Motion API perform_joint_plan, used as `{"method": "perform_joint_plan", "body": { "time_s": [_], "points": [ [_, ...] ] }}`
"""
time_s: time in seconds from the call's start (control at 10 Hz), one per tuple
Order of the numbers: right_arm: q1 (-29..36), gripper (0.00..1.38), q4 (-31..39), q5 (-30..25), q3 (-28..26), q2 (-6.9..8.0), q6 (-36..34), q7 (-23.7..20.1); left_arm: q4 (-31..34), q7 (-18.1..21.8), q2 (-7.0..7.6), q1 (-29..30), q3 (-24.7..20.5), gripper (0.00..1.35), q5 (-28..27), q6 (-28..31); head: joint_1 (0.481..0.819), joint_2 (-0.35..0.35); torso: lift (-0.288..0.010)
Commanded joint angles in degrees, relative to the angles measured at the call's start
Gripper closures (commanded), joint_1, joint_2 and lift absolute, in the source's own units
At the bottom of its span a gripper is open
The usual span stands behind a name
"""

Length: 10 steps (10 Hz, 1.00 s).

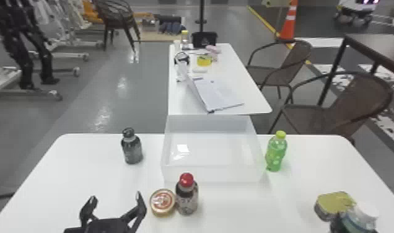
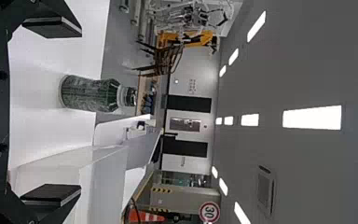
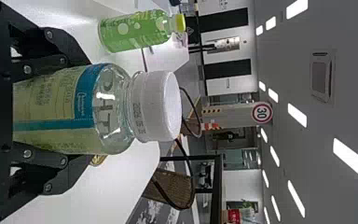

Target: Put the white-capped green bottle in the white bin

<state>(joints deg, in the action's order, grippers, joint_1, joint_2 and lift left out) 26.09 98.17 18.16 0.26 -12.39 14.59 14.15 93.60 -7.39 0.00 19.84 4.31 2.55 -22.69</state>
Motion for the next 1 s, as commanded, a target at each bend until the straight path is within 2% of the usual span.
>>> {"method": "perform_joint_plan", "body": {
  "time_s": [0.0, 0.3, 0.4, 0.7, 0.8, 0.9],
  "points": [
    [0.0, 0.83, 0.1, -0.2, 0.0, 0.0, 0.0, 0.0, -0.2, 0.1, -0.15, -0.1, 0.1, 0.13, 0.0, -0.1, 0.549, 0.0, -0.1],
    [-0.2, 0.83, 0.7, 1.3, -0.2, -0.26, -0.4, -2.8, -0.5, 0.2, -0.15, -0.4, 0.4, 0.13, 0.3, -0.1, 0.549, 0.0, -0.1],
    [-0.2, 0.83, 3.1, 1.2, -0.2, -0.44, -2.2, -3.6, -0.7, 0.2, -0.15, -0.5, 0.5, 0.13, 0.5, -0.1, 0.549, 0.0, -0.1],
    [-3.7, 0.83, 11.4, 1.8, -1.9, -0.35, -13.8, -9.0, -1.8, 0.2, -0.15, -1.8, 1.2, 0.13, 1.2, -0.1, 0.549, 0.0, -0.1],
    [-5.7, 0.83, 12.9, 2.2, -1.9, -0.35, -16.6, -9.5, -1.9, 0.2, -0.15, -1.9, 1.5, 0.13, 2.0, 0.8, 0.549, 0.0, -0.1],
    [-8.4, 0.83, 12.7, 2.8, -1.9, -0.35, -19.1, -11.7, -2.0, 0.2, -0.15, -2.1, 1.8, 0.12, 2.2, 1.1, 0.549, 0.0, -0.1]
  ]
}}
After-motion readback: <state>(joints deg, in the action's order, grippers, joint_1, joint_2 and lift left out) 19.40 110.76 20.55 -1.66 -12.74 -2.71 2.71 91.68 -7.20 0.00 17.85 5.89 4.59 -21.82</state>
